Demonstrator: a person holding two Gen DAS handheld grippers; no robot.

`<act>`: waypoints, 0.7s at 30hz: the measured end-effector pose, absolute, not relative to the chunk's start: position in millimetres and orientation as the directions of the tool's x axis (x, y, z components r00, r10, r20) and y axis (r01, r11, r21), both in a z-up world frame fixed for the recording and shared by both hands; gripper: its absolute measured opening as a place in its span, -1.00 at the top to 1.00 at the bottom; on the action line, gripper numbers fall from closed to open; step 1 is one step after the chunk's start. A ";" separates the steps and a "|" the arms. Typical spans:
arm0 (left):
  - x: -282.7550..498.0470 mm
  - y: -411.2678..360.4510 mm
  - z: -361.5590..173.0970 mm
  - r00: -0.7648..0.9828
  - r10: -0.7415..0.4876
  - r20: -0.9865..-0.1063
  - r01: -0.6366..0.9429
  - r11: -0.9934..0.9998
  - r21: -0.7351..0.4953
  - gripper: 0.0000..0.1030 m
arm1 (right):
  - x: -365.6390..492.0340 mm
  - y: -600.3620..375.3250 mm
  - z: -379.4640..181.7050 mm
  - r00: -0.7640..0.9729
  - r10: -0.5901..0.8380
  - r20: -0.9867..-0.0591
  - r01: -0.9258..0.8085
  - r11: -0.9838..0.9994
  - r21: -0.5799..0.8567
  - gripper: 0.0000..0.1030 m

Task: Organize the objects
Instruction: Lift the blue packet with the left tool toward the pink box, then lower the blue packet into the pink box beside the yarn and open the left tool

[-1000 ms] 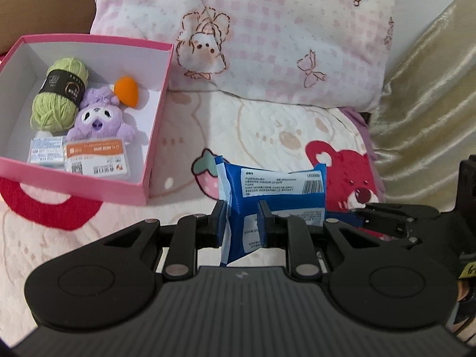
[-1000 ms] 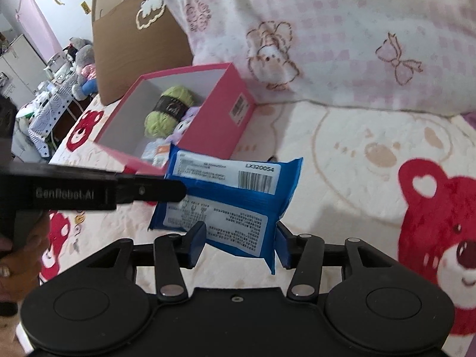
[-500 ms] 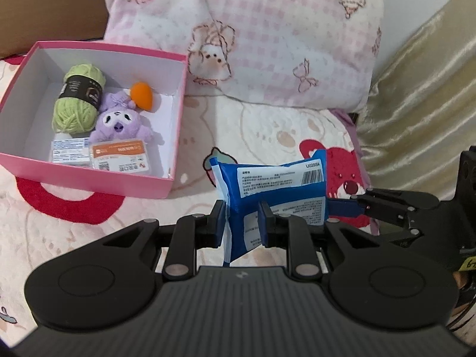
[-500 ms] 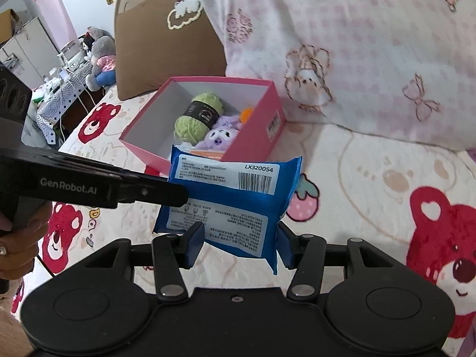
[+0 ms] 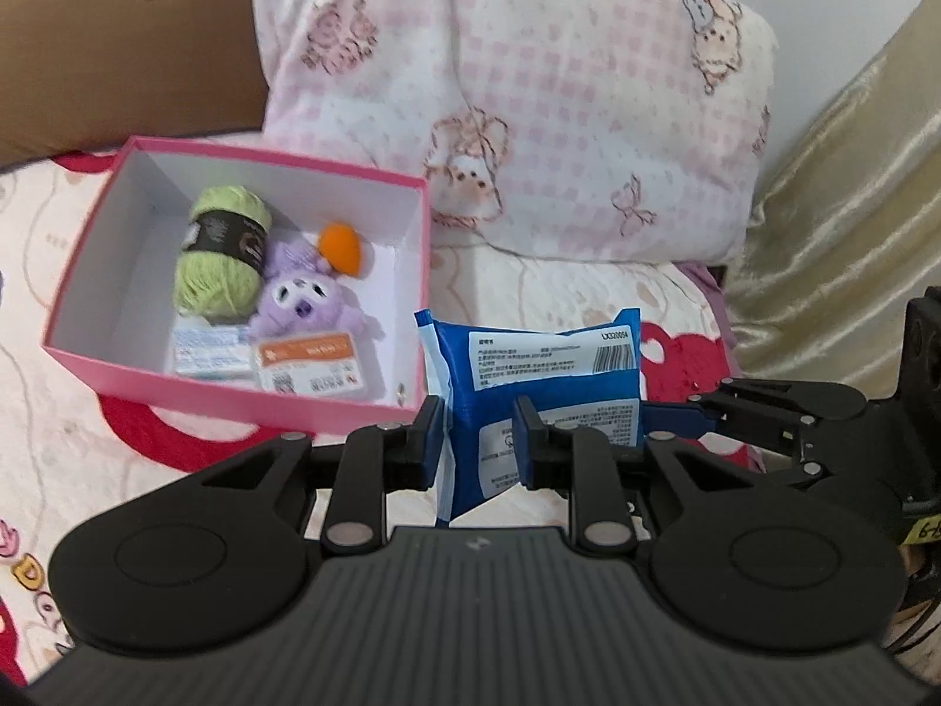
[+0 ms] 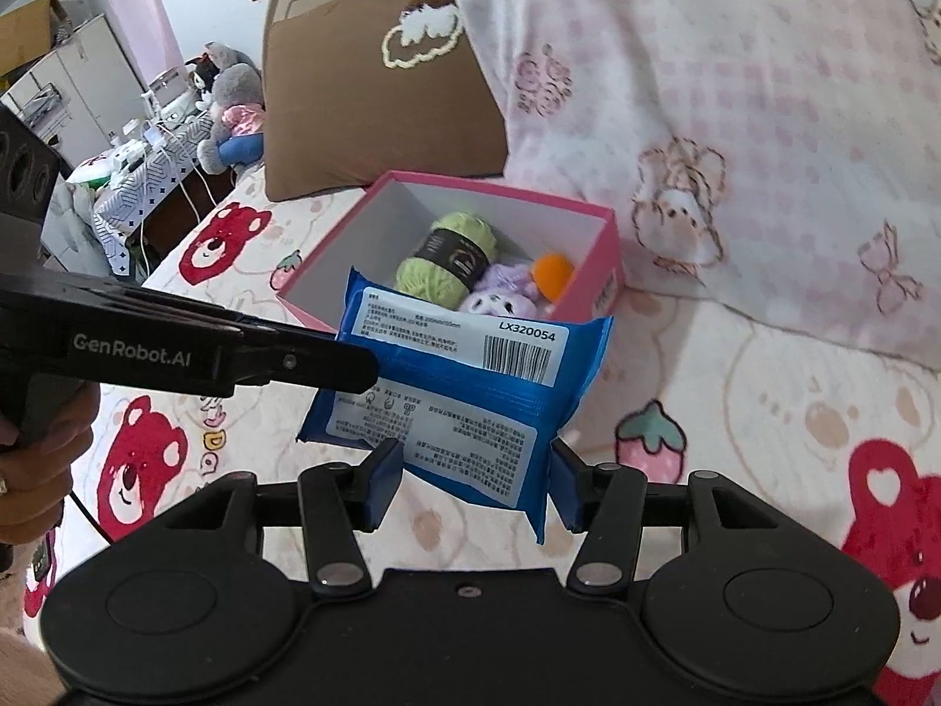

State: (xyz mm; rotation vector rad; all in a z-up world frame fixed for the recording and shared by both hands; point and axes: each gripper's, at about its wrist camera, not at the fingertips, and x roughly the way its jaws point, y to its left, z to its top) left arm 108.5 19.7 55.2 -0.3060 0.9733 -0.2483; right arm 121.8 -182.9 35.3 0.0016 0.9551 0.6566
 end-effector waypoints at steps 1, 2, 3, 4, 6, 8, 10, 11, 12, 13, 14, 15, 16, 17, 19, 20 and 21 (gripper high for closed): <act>109.7 22.2 57.8 0.541 -0.336 -0.771 0.070 0.932 -0.357 0.57 | 123.5 -179.1 37.6 0.402 0.520 -0.754 -0.522 0.807 0.278 -0.14; 111.6 25.7 60.0 0.544 -0.329 -0.772 0.066 0.934 -0.351 0.57 | 126.2 -175.3 40.1 0.404 0.522 -0.751 -0.526 0.805 0.276 -0.14; 113.4 28.8 61.5 0.548 -0.322 -0.772 0.059 0.935 -0.349 0.57 | 128.9 -171.0 42.8 0.407 0.525 -0.748 -0.532 0.801 0.273 -0.14; 116.2 32.5 63.1 0.550 -0.314 -0.774 0.053 0.938 -0.343 0.57 | 131.6 -167.0 44.9 0.410 0.526 -0.745 -0.537 0.800 0.269 -0.14; 122.0 40.3 65.5 0.560 -0.294 -0.775 0.036 0.943 -0.332 0.57 | 138.7 -158.2 49.0 0.418 0.531 -0.737 -0.545 0.796 0.264 -0.14; 128.6 47.8 66.3 0.567 -0.273 -0.777 0.017 0.947 -0.320 0.57 | 147.0 -150.1 51.6 0.421 0.538 -0.730 -0.552 0.791 0.265 -0.15; 136.0 56.7 66.1 0.570 -0.254 -0.781 -0.007 0.950 -0.313 0.57 | 157.0 -141.8 53.1 0.420 0.546 -0.725 -0.559 0.785 0.268 -0.16; 139.2 60.5 65.9 0.572 -0.247 -0.782 -0.013 0.951 -0.310 0.57 | 162.3 -136.9 53.5 0.418 0.548 -0.724 -0.560 0.783 0.270 -0.17; 142.2 64.9 65.4 0.576 -0.239 -0.782 -0.024 0.951 -0.308 0.57 | 166.4 -133.0 53.5 0.415 0.552 -0.724 -0.564 0.780 0.272 -0.17; 145.6 69.5 64.6 0.578 -0.230 -0.783 -0.032 0.952 -0.304 0.57 | 170.0 -128.5 53.7 0.412 0.555 -0.723 -0.567 0.777 0.273 -0.17; 148.5 73.8 63.1 0.580 -0.223 -0.784 -0.041 0.952 -0.302 0.57 | 174.2 -123.2 53.1 0.408 0.560 -0.721 -0.574 0.772 0.274 -0.17; 151.2 79.4 61.4 0.580 -0.217 -0.785 -0.056 0.951 -0.304 0.57 | 177.2 -119.2 51.8 0.402 0.564 -0.721 -0.580 0.766 0.276 -0.18; 154.8 85.6 58.7 0.577 -0.215 -0.788 -0.070 0.948 -0.311 0.56 | 180.8 -115.0 49.6 0.393 0.567 -0.724 -0.582 0.763 0.281 -0.18; 157.8 90.9 55.6 0.572 -0.215 -0.791 -0.084 0.945 -0.317 0.56 | 184.3 -110.2 47.1 0.383 0.570 -0.727 -0.585 0.759 0.286 -0.19; 163.6 103.2 47.8 0.563 -0.210 -0.799 -0.117 0.937 -0.328 0.56 | 191.6 -100.0 39.7 0.363 0.577 -0.731 -0.593 0.749 0.297 -0.22; 167.3 108.8 42.4 0.557 -0.205 -0.805 -0.129 0.936 -0.327 0.56 | 194.8 -94.6 35.7 0.356 0.577 -0.735 -0.597 0.746 0.296 -0.22; 171.4 114.4 35.5 0.549 -0.196 -0.812 -0.145 0.935 -0.324 0.55 | 198.2 -88.2 30.6 0.349 0.577 -0.739 -0.605 0.741 0.293 -0.21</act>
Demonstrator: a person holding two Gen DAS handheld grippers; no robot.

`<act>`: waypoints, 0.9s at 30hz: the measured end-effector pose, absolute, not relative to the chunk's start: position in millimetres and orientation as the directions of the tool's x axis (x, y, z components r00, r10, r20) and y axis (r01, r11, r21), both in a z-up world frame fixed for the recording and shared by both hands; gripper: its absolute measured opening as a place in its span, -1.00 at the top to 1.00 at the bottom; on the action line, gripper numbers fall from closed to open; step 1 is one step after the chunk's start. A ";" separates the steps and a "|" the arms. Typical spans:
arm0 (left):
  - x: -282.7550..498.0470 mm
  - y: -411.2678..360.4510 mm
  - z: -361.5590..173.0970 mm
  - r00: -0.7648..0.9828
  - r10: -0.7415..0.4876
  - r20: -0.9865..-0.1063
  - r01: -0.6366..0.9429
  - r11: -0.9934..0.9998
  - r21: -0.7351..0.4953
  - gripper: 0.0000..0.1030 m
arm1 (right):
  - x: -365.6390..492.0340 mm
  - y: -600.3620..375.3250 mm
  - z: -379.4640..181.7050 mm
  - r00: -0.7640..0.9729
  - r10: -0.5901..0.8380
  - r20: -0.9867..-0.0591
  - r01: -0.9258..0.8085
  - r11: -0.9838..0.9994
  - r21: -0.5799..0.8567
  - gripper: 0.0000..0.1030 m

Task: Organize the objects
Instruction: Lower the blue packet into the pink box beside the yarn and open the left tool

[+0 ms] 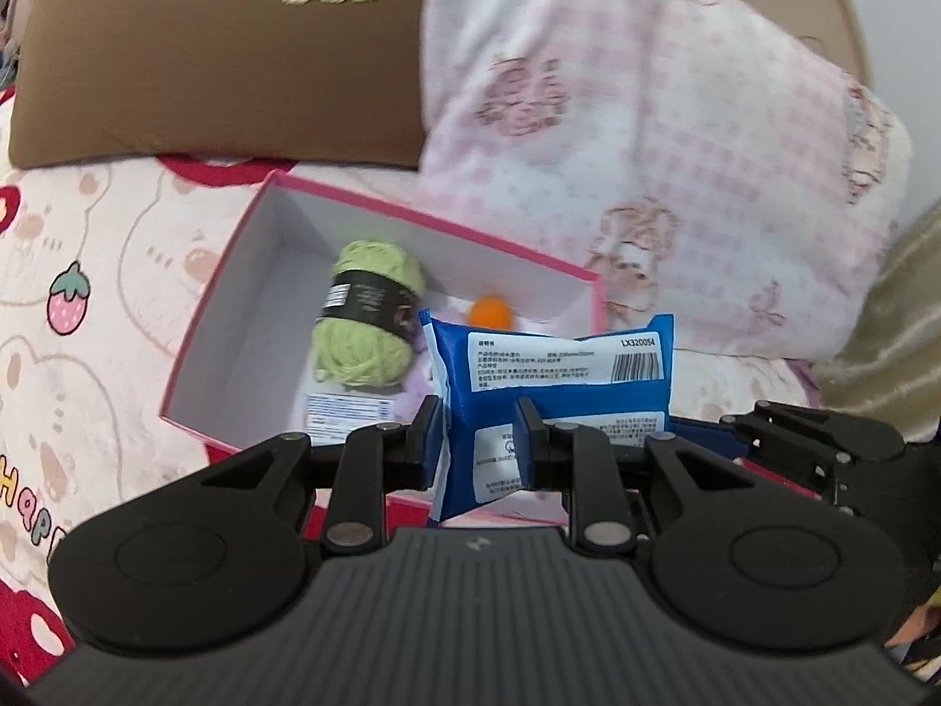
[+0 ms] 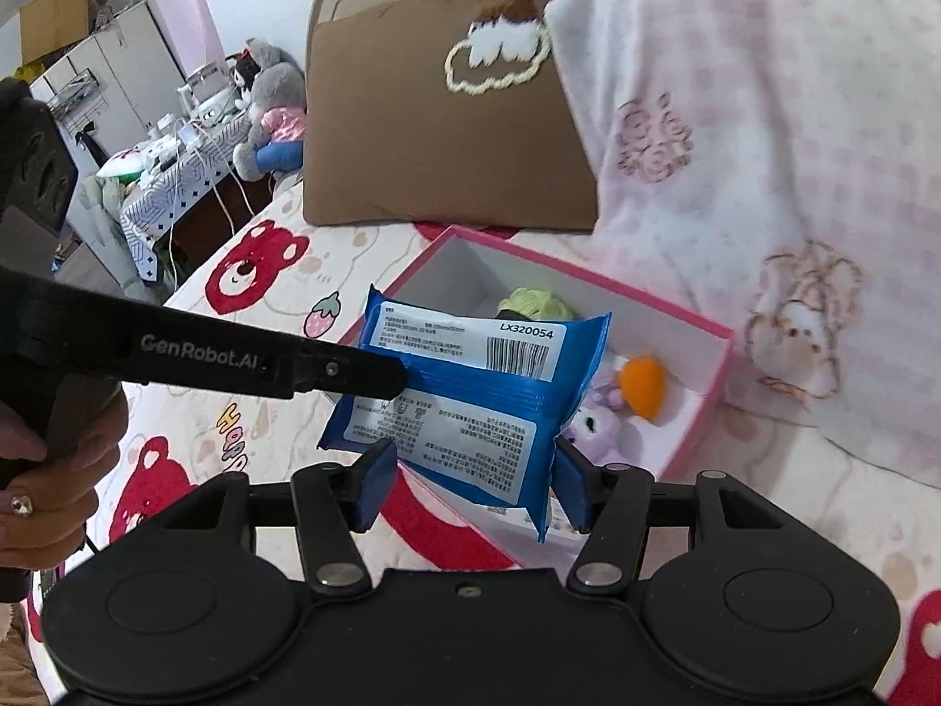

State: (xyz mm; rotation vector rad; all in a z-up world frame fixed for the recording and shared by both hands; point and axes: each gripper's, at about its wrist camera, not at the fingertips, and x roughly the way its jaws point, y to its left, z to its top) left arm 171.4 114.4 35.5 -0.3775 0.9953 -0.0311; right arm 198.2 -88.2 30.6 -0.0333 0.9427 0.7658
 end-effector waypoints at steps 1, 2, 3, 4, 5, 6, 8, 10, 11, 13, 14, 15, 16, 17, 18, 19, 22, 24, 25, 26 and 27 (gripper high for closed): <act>175.5 119.9 28.1 0.534 -0.187 -0.824 -0.172 0.931 -0.323 0.55 | 200.8 -82.4 25.4 0.342 0.578 -0.741 -0.610 0.737 0.293 -0.21; 179.8 125.1 20.8 0.516 -0.182 -0.837 -0.196 0.926 -0.322 0.56 | 203.2 -75.5 18.9 0.336 0.574 -0.747 -0.611 0.736 0.291 -0.22; 183.9 129.5 13.3 0.503 -0.175 -0.846 -0.211 0.924 -0.317 0.56 | 206.1 -68.8 11.5 0.331 0.567 -0.755 -0.610 0.738 0.287 -0.21; 188.2 134.6 6.3 0.496 -0.167 -0.852 -0.228 0.922 -0.313 0.55 | 209.2 -63.2 4.9 0.325 0.564 -0.759 -0.608 0.740 0.289 -0.21; 191.7 138.7 0.7 0.488 -0.160 -0.858 -0.244 0.919 -0.309 0.55 | 213.5 -58.8 -2.3 0.314 0.565 -0.763 -0.601 0.741 0.301 -0.21; 195.2 142.8 -4.8 0.477 -0.154 -0.865 -0.256 0.917 -0.305 0.55 | 218.4 -55.7 -9.6 0.294 0.569 -0.768 -0.591 0.740 0.321 -0.21; 200.9 148.5 -13.6 0.462 -0.132 -0.877 -0.274 0.919 -0.283 0.55 | 228.1 -51.5 -21.8 0.249 0.589 -0.769 -0.572 0.730 0.374 -0.21; 207.6 152.7 -22.9 0.441 -0.117 -0.890 -0.277 0.925 -0.259 0.55 | 237.0 -49.4 -32.8 0.210 0.608 -0.766 -0.546 0.723 0.424 -0.21; 208.9 154.2 -26.6 0.435 -0.109 -0.894 -0.283 0.926 -0.251 0.55 | 240.6 -48.7 -38.0 0.193 0.618 -0.762 -0.536 0.717 0.445 -0.21; 212.1 156.6 -35.8 0.426 -0.087 -0.901 -0.290 0.930 -0.227 0.55 | 248.2 -47.1 -48.4 0.165 0.635 -0.755 -0.507 0.711 0.487 -0.21; 213.4 156.9 -40.3 0.419 -0.080 -0.905 -0.288 0.933 -0.215 0.56 | 251.7 -46.2 -53.9 0.152 0.639 -0.754 -0.490 0.711 0.504 -0.21; 214.7 157.7 -45.3 0.411 -0.075 -0.909 -0.293 0.933 -0.209 0.56 | 255.6 -44.7 -59.4 0.143 0.639 -0.755 -0.481 0.712 0.512 -0.21; 216.6 158.5 -50.4 0.402 -0.071 -0.913 -0.294 0.934 -0.202 0.56 | 258.5 -40.8 -64.1 0.141 0.635 -0.760 -0.479 0.715 0.509 -0.21; 218.6 160.0 -53.9 0.397 -0.070 -0.915 -0.297 0.934 -0.200 0.56 | 260.4 -37.5 -68.1 0.143 0.627 -0.765 -0.483 0.719 0.499 -0.21; 220.9 162.2 -57.3 0.396 -0.067 -0.916 -0.305 0.931 -0.200 0.56 | 261.8 -32.9 -72.2 0.144 0.619 -0.772 -0.496 0.720 0.484 -0.17; 223.9 163.3 -60.1 0.391 -0.054 -0.919 -0.305 0.934 -0.184 0.56 | 262.7 -27.4 -75.7 0.140 0.611 -0.779 -0.516 0.717 0.469 -0.15; 233.7 162.8 -68.4 0.373 0.012 -0.928 -0.297 0.949 -0.107 0.56 | 268.4 -18.0 -84.9 0.116 0.618 -0.777 -0.520 0.705 0.483 -0.03; 237.8 167.1 -74.1 0.359 0.014 -0.933 -0.300 0.949 -0.101 0.56 | 269.3 -14.6 -88.6 0.126 0.610 -0.782 -0.532 0.707 0.466 0.01; 239.0 169.5 -76.8 0.359 0.012 -0.933 -0.304 0.947 -0.105 0.56 | 268.9 -12.9 -90.4 0.131 0.606 -0.785 -0.540 0.707 0.456 0.03; 240.0 171.1 -79.3 0.358 0.014 -0.934 -0.309 0.945 -0.104 0.56 | 268.8 -10.8 -92.9 0.130 0.604 -0.787 -0.542 0.708 0.453 0.05; 241.5 170.8 -82.2 0.359 0.027 -0.933 -0.304 0.948 -0.090 0.56 | 269.3 -10.5 -95.3 0.124 0.603 -0.788 -0.539 0.707 0.457 0.08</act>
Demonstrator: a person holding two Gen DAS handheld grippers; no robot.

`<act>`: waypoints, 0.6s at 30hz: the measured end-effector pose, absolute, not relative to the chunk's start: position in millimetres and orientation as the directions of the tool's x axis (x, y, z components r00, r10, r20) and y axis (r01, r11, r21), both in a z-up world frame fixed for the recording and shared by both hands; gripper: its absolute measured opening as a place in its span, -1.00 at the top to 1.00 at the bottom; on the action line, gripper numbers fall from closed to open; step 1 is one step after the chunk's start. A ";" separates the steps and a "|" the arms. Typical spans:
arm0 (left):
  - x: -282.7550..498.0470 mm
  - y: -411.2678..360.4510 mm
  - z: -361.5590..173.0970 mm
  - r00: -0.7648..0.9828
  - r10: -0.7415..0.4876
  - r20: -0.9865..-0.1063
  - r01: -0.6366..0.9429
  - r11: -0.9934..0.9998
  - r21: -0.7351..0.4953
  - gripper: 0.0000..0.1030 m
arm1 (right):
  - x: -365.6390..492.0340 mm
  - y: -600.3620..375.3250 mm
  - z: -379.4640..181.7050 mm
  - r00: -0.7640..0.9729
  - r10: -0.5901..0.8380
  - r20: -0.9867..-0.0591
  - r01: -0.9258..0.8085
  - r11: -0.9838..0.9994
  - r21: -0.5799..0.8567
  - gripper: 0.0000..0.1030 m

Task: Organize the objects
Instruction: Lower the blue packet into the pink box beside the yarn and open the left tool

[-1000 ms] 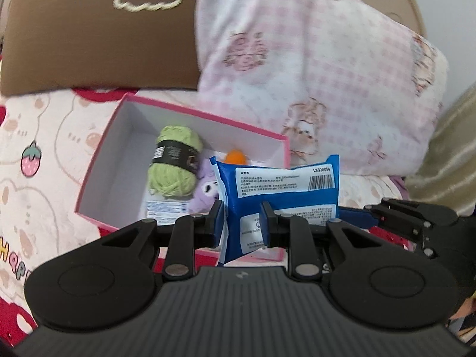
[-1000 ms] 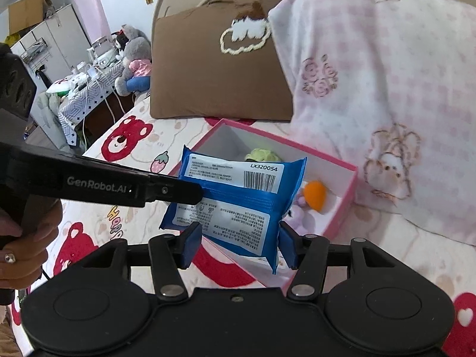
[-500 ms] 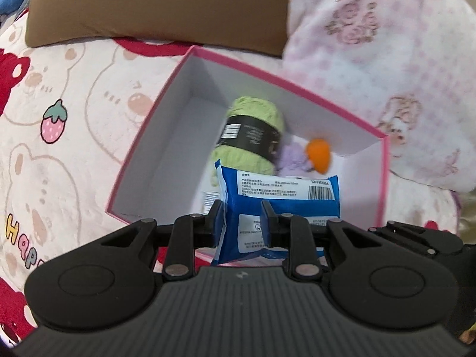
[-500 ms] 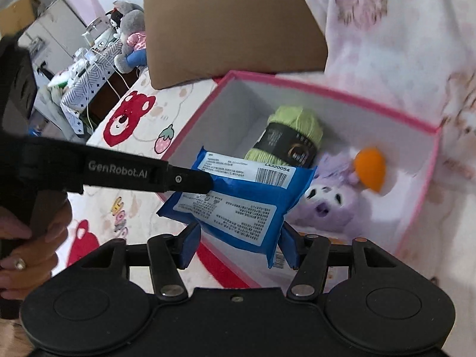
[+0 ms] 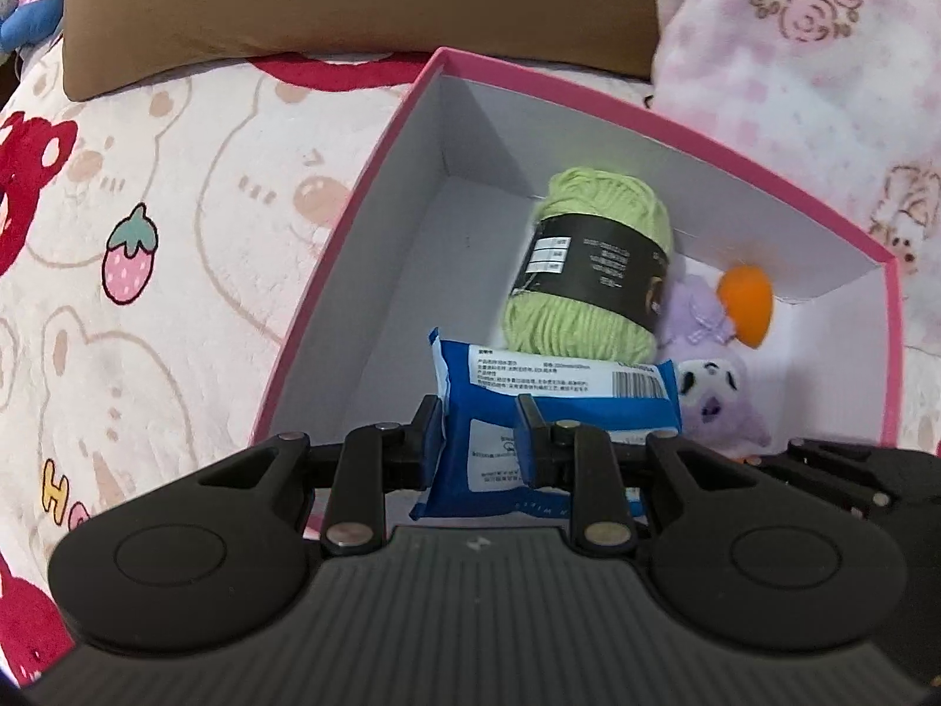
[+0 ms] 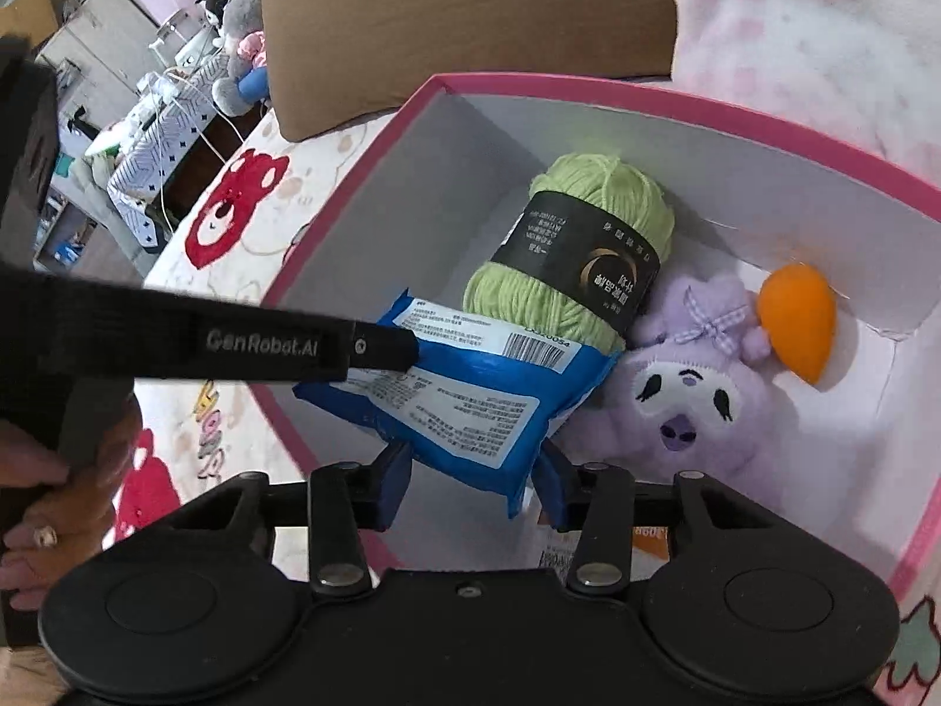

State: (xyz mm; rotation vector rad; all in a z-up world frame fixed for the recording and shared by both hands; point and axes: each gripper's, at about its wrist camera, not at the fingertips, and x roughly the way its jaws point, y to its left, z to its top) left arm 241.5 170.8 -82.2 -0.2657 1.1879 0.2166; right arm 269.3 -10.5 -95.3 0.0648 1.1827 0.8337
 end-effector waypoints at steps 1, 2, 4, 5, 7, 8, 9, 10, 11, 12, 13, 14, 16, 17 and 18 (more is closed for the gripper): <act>241.9 168.5 -84.4 0.364 0.044 -0.930 -0.298 0.952 -0.072 0.56 | 270.1 -9.5 -97.9 0.116 0.603 -0.789 -0.537 0.707 0.461 0.10; 242.1 166.0 -86.2 0.368 0.062 -0.928 -0.291 0.955 -0.051 0.56 | 270.3 -7.6 -100.2 0.113 0.599 -0.793 -0.535 0.709 0.459 0.13; 242.5 161.9 -89.8 0.372 0.086 -0.924 -0.280 0.960 -0.024 0.56 | 270.0 -4.2 -105.1 0.114 0.582 -0.805 -0.530 0.721 0.446 0.17; 242.6 160.4 -91.1 0.373 0.090 -0.923 -0.274 0.962 -0.017 0.56 | 269.7 -2.7 -106.7 0.116 0.574 -0.811 -0.527 0.728 0.440 0.18; 242.2 158.2 -92.7 0.376 0.100 -0.921 -0.266 0.964 -0.004 0.56 | 267.8 -0.7 -107.9 0.118 0.571 -0.812 -0.528 0.729 0.436 0.18; 241.8 157.4 -93.8 0.380 0.108 -0.918 -0.263 0.965 0.005 0.56 | 266.6 -0.1 -108.7 0.113 0.573 -0.812 -0.528 0.727 0.439 0.18; 241.6 155.5 -96.4 0.383 0.121 -0.916 -0.253 0.967 0.022 0.56 | 265.6 0.5 -109.6 0.103 0.577 -0.810 -0.522 0.725 0.449 0.18; 241.2 154.7 -99.7 0.374 0.134 -0.918 -0.254 0.966 0.037 0.56 | 265.0 0.5 -110.5 0.093 0.585 -0.805 -0.512 0.722 0.466 0.18; 241.0 155.8 -102.4 0.367 0.138 -0.920 -0.263 0.964 0.039 0.56 | 265.0 0.4 -111.2 0.096 0.586 -0.805 -0.506 0.725 0.468 0.18; 240.7 157.0 -104.8 0.368 0.132 -0.920 -0.265 0.964 0.033 0.56 | 265.3 0.5 -112.1 0.104 0.579 -0.808 -0.507 0.730 0.458 0.18; 240.7 158.8 -106.2 0.370 0.126 -0.920 -0.268 0.963 0.024 0.56 | 265.4 0.8 -113.0 0.107 0.574 -0.812 -0.512 0.732 0.450 0.16; 240.7 160.8 -107.2 0.370 0.124 -0.921 -0.276 0.961 0.018 0.55 | 265.4 0.9 -113.5 0.108 0.568 -0.816 -0.516 0.734 0.442 0.14; 240.1 163.8 -107.4 0.381 0.124 -0.916 -0.286 0.958 0.011 0.55 | 262.8 0.1 -111.7 0.108 0.572 -0.813 -0.536 0.722 0.437 0.13; 240.1 165.0 -107.3 0.386 0.130 -0.913 -0.291 0.957 0.013 0.56 | 261.0 -2.8 -108.9 0.116 0.584 -0.803 -0.552 0.710 0.437 0.11; 239.5 164.6 -107.1 0.393 0.134 -0.910 -0.288 0.957 0.016 0.58 | 259.0 -6.8 -105.3 0.124 0.593 -0.796 -0.566 0.701 0.434 0.04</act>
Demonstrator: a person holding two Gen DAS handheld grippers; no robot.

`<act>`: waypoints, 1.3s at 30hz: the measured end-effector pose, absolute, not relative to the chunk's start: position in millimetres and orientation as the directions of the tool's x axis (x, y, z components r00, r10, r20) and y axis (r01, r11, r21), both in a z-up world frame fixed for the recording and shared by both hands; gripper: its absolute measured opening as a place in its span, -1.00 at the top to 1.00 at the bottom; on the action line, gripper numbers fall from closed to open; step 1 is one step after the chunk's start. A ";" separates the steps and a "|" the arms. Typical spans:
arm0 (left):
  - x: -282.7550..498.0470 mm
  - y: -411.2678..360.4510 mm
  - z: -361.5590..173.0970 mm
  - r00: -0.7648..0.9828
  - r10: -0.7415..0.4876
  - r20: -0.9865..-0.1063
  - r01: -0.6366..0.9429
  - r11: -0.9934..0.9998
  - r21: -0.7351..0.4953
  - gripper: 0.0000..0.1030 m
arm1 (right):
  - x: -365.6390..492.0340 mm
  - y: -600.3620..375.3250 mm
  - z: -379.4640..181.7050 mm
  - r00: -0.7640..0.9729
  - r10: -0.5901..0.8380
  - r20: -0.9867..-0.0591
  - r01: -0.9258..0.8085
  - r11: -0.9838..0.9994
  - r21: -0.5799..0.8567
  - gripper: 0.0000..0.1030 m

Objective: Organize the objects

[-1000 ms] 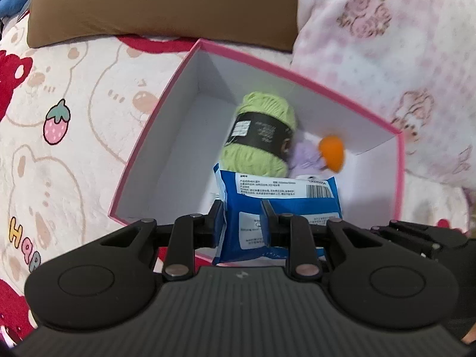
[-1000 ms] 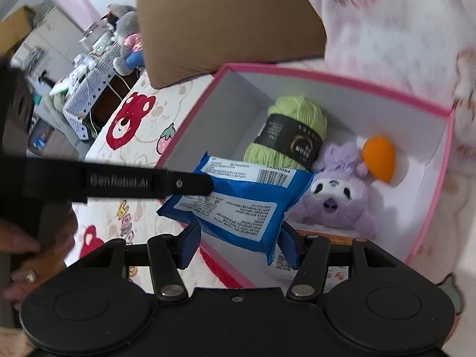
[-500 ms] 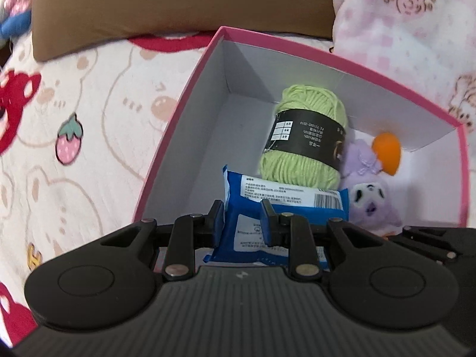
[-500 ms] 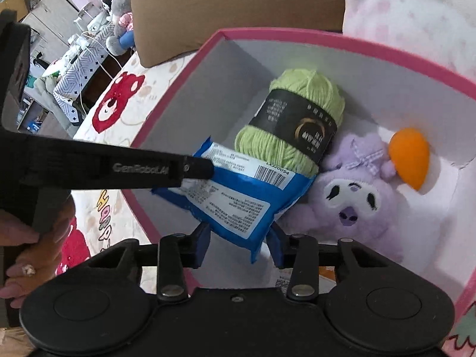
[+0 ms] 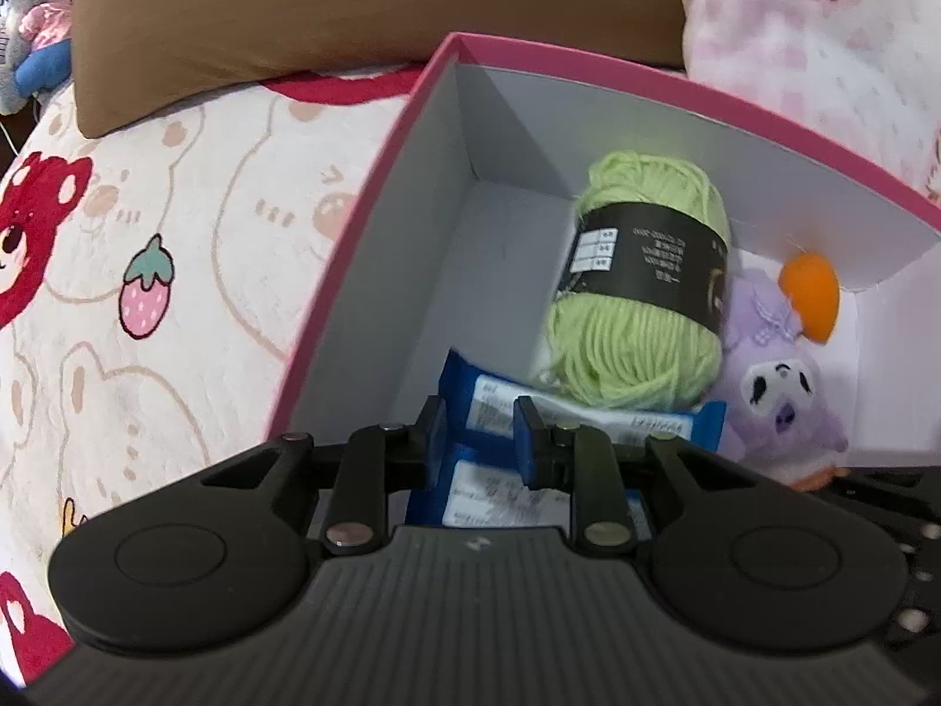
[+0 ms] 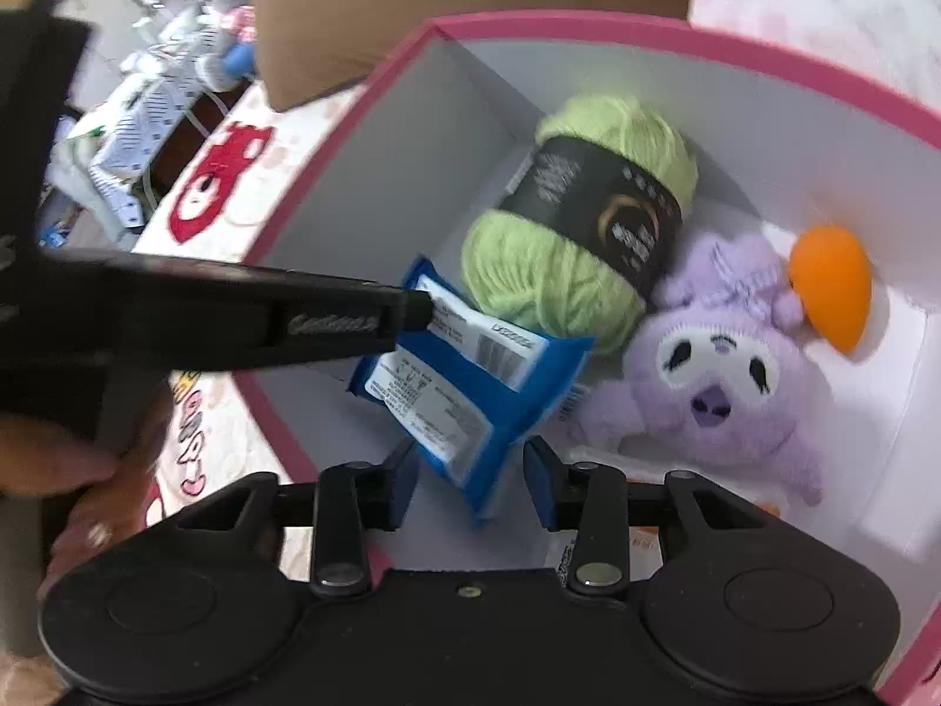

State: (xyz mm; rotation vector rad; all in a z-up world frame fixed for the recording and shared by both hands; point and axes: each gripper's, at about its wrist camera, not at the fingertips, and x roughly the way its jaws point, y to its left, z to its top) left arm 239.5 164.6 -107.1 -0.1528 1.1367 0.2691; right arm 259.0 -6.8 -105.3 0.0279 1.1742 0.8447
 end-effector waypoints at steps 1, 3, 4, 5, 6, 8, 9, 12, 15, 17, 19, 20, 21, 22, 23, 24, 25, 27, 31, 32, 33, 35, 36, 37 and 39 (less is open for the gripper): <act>239.7 163.5 -108.1 0.399 0.123 -0.909 -0.276 0.961 0.010 0.59 | 257.4 -11.5 -101.6 0.131 0.603 -0.787 -0.575 0.693 0.435 0.00; 238.3 162.1 -111.9 0.390 0.083 -0.917 -0.272 0.962 -0.029 0.63 | 254.7 -21.9 -94.0 0.152 0.622 -0.768 -0.589 0.681 0.435 -0.02; 237.5 161.0 -113.6 0.387 0.068 -0.920 -0.278 0.959 -0.046 0.63 | 253.7 -26.2 -90.6 0.164 0.623 -0.765 -0.591 0.683 0.429 -0.02; 237.0 158.8 -113.9 0.394 0.065 -0.917 -0.275 0.960 -0.050 0.63 | 252.1 -31.4 -88.0 0.177 0.622 -0.763 -0.594 0.685 0.421 -0.02; 236.0 156.2 -113.1 0.405 0.073 -0.911 -0.271 0.962 -0.043 0.63 | 250.4 -35.9 -85.1 0.190 0.619 -0.762 -0.598 0.688 0.410 -0.02; 234.3 152.2 -111.4 0.420 0.068 -0.905 -0.259 0.965 -0.048 0.63 | 247.3 -44.7 -79.4 0.218 0.609 -0.763 -0.605 0.697 0.384 -0.02; 234.1 151.5 -111.8 0.419 0.045 -0.907 -0.258 0.963 -0.071 0.63 | 244.7 -48.3 -76.4 0.234 0.606 -0.760 -0.607 0.702 0.372 -0.02; 234.3 151.7 -116.5 0.399 -0.035 -0.916 -0.279 0.947 -0.158 0.63 | 237.5 -54.3 -69.9 0.271 0.599 -0.754 -0.620 0.707 0.339 -0.02; 235.7 144.3 -118.1 0.413 0.001 -0.911 -0.286 0.950 -0.128 0.62 | 221.7 -61.4 -62.1 0.320 0.588 -0.742 -0.658 0.702 0.273 -0.02; 237.4 138.7 -119.2 0.417 0.023 -0.909 -0.287 0.952 -0.107 0.63 | 214.7 -67.3 -56.6 0.339 0.579 -0.742 -0.657 0.710 0.254 -0.03; 237.3 136.2 -118.3 0.420 0.036 -0.907 -0.303 0.947 -0.103 0.63 | 208.4 -73.5 -50.2 0.348 0.577 -0.738 -0.657 0.712 0.247 -0.03; 236.5 136.0 -116.8 0.419 0.031 -0.907 -0.312 0.943 -0.112 0.63 | 205.1 -77.5 -46.7 0.361 0.574 -0.735 -0.656 0.717 0.237 -0.04; 234.3 137.6 -113.9 0.414 0.010 -0.910 -0.327 0.935 -0.139 0.62 | 202.0 -81.0 -44.3 0.371 0.570 -0.733 -0.656 0.719 0.227 -0.08; 230.7 140.8 -108.3 0.417 -0.035 -0.908 -0.339 0.921 -0.192 0.62 | 199.9 -83.6 -42.4 0.380 0.566 -0.732 -0.655 0.723 0.219 -0.09; 226.4 143.4 -101.0 0.436 -0.076 -0.897 -0.342 0.908 -0.243 0.61 | 197.5 -86.9 -39.6 0.390 0.560 -0.731 -0.651 0.729 0.211 -0.10; 221.0 145.6 -91.7 0.459 -0.102 -0.883 -0.344 0.896 -0.282 0.61 | 195.2 -90.7 -36.4 0.397 0.556 -0.730 -0.646 0.735 0.208 -0.10; 214.4 145.6 -79.7 0.481 -0.112 -0.870 -0.337 0.892 -0.301 0.61 | 193.2 -94.1 -33.4 0.403 0.554 -0.729 -0.641 0.739 0.208 -0.11; 203.5 139.8 -59.7 0.519 -0.103 -0.848 -0.309 0.903 -0.299 0.61 | 188.4 -101.2 -26.7 0.418 0.551 -0.722 -0.630 0.749 0.207 -0.12; 186.4 125.1 -26.6 0.549 -0.100 -0.830 -0.246 0.929 -0.275 0.59 | 176.6 -112.5 -14.7 0.451 0.539 -0.711 -0.617 0.764 0.188 -0.16; 180.6 119.7 -19.3 0.555 -0.099 -0.826 -0.231 0.936 -0.267 0.56 | 173.9 -115.1 -12.2 0.458 0.536 -0.709 -0.612 0.769 0.185 -0.17; 179.2 117.9 -14.2 0.557 -0.098 -0.825 -0.218 0.941 -0.259 0.53 | 171.2 -118.0 -10.1 0.464 0.535 -0.706 -0.607 0.772 0.186 -0.18; 169.0 106.1 -2.6 0.554 -0.095 -0.827 -0.190 0.953 -0.237 0.35 | 167.5 -123.1 -7.4 0.470 0.530 -0.705 -0.589 0.784 0.196 -0.18; 165.1 101.9 0.7 0.555 -0.095 -0.826 -0.187 0.954 -0.235 0.31 | 165.6 -126.2 -5.8 0.474 0.524 -0.708 -0.577 0.792 0.200 -0.18; 160.9 96.9 6.4 0.559 -0.097 -0.823 -0.182 0.954 -0.236 0.24 | 163.4 -129.0 -3.6 0.480 0.518 -0.708 -0.568 0.799 0.199 -0.18; 154.5 89.3 15.1 0.572 -0.101 -0.814 -0.169 0.957 -0.237 0.19 | 158.2 -134.6 0.6 0.493 0.509 -0.706 -0.559 0.807 0.192 -0.20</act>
